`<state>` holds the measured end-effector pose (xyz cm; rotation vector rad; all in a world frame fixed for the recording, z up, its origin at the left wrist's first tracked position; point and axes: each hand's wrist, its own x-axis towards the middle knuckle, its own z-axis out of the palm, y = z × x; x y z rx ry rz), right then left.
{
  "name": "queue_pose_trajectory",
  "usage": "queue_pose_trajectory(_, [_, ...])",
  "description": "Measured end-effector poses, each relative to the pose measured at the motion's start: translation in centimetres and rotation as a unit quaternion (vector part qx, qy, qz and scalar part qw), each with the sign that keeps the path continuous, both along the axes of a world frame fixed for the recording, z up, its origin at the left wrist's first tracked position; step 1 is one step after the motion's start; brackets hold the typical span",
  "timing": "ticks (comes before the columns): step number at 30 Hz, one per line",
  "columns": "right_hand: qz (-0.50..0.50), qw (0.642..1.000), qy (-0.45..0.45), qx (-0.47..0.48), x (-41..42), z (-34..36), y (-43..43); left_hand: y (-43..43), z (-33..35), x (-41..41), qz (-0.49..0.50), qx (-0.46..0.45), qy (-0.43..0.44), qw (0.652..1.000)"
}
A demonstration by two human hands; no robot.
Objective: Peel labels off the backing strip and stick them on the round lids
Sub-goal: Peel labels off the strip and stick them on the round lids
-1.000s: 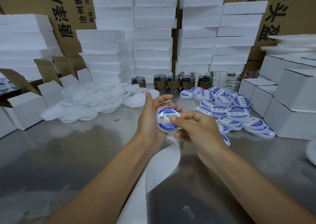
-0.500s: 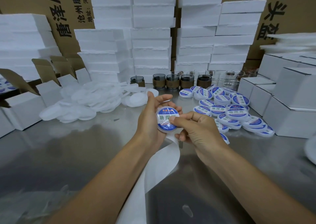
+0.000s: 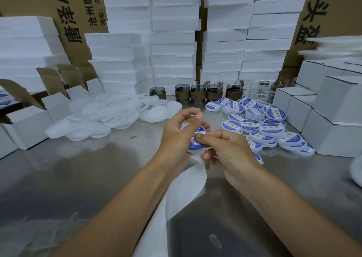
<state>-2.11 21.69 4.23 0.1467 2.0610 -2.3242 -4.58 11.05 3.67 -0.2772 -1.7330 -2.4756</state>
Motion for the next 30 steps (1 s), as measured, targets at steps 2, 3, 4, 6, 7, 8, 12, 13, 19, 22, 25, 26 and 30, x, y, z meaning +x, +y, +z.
queue_pose_trajectory(2, [0.000, 1.000, -0.010, -0.009, -0.11, -0.05, 0.04, 0.02, -0.09, 0.09, -0.001, -0.007, 0.012, 1.000])
queue_pose_trajectory(3, [0.001, 1.000, -0.018, -0.015, -0.17, -0.06, 0.08, 0.02, -0.10, 0.12, -0.002, -0.009, 0.014, 1.000])
queue_pose_trajectory(4, [0.003, 0.999, -0.027, -0.020, -0.23, -0.04, 0.11, 0.02, -0.09, 0.16, -0.003, -0.012, 0.016, 1.000])
queue_pose_trajectory(6, [0.005, 0.999, -0.038, -0.026, -0.27, -0.02, 0.18, 0.01, -0.02, 0.23, -0.011, -0.020, 0.017, 1.000])
queue_pose_trajectory(7, [0.005, 0.999, -0.038, -0.026, -0.28, -0.02, 0.21, -0.03, 0.03, 0.26, -0.016, -0.022, 0.015, 1.000])
queue_pose_trajectory(8, [0.004, 0.999, -0.036, -0.026, -0.27, -0.03, 0.24, -0.09, 0.04, 0.27, -0.020, -0.020, 0.017, 0.999])
queue_pose_trajectory(12, [-0.008, 1.000, -0.024, -0.012, -0.23, -0.05, 0.27, -0.19, 0.07, 0.37, -0.042, -0.024, 0.027, 0.998])
queue_pose_trajectory(13, [-0.012, 1.000, -0.019, -0.001, -0.24, -0.07, 0.26, -0.19, 0.09, 0.40, -0.049, -0.027, 0.029, 0.998])
queue_pose_trajectory(19, [-0.026, 0.995, 0.058, 0.081, -0.19, -0.32, 0.15, -0.04, 0.16, 0.50, -0.074, -0.023, 0.020, 0.997])
queue_pose_trajectory(22, [-0.030, 0.987, 0.095, 0.123, -0.08, -0.35, -0.14, 0.08, 0.17, 0.52, -0.071, -0.006, 0.022, 0.997])
queue_pose_trajectory(25, [-0.032, 0.981, 0.114, 0.153, 0.11, -0.42, -0.32, 0.18, 0.02, 0.41, -0.072, 0.009, 0.023, 0.997])
queue_pose_trajectory(26, [-0.031, 0.981, 0.113, 0.153, 0.15, -0.47, -0.36, 0.15, -0.03, 0.31, -0.072, 0.014, 0.023, 0.997])
queue_pose_trajectory(30, [-0.011, 0.990, 0.081, 0.114, 0.23, -0.33, -0.62, -0.35, -0.15, -0.23, -0.067, 0.044, 0.018, 0.997])
